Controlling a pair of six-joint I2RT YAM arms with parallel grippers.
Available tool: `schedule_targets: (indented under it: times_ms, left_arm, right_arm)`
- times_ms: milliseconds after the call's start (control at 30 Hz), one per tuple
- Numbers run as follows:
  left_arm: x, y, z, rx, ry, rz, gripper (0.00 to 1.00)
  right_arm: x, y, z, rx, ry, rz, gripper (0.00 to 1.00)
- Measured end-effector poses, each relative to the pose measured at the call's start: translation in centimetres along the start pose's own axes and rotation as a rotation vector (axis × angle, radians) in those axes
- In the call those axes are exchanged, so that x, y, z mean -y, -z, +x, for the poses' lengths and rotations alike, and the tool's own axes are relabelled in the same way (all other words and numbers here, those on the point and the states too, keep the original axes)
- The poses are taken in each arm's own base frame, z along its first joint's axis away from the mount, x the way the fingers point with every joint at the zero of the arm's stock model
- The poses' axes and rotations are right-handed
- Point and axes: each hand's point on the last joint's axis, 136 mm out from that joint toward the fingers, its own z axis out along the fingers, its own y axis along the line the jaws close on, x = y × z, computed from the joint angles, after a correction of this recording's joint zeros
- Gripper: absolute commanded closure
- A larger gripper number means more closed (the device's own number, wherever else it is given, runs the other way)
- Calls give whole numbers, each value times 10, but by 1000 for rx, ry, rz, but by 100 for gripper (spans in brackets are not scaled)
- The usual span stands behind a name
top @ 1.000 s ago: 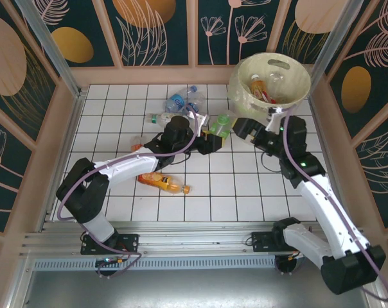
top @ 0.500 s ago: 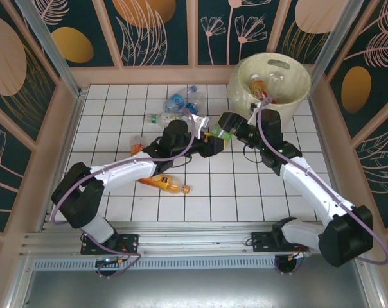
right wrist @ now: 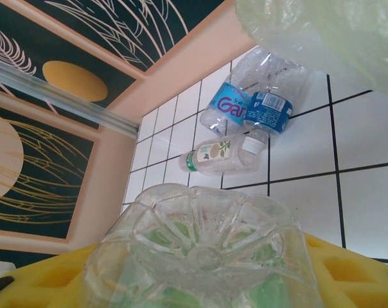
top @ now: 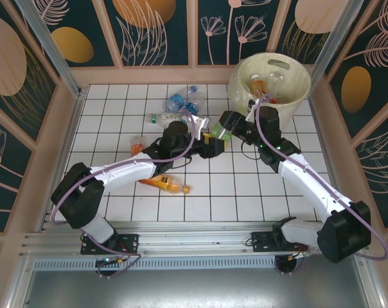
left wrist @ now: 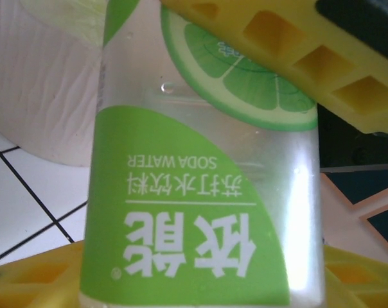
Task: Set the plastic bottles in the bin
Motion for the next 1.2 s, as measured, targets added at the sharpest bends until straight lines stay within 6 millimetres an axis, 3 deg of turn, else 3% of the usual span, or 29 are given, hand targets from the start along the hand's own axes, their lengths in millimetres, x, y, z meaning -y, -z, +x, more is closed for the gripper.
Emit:
schedule_targets:
  times_ms: [33, 167, 333, 533, 700, 800, 967, 1200]
  left_arm:
    - [1, 1, -1, 3, 1, 1, 1]
    - [9, 10, -9, 18, -1, -2, 1]
    - [19, 44, -22, 64, -22, -60, 1]
    - [6, 91, -17, 97, 0, -223, 1]
    - [-22, 124, 14, 76, 82, -362, 1]
    - [-35, 138, 34, 62, 126, -416, 2]
    - [-47, 160, 58, 53, 178, -468, 1]
    - [-42, 189, 75, 109, 205, -418, 1]
  right_arm:
    - [-1, 0, 0, 0, 3, -1, 50]
    - [-5, 4, -5, 11, 35, 5, 50]
    - [-16, 28, -28, 87, 129, 36, 50]
    - [-49, 80, -92, 281, 269, 30, 50]
    - [-74, 121, -151, 465, 379, 47, 49]
    - [-82, 135, -182, 553, 443, 86, 49]
    - [-81, 123, -226, 620, 532, 188, 46]
    - [-18, 74, -277, 542, 525, 386, 46]
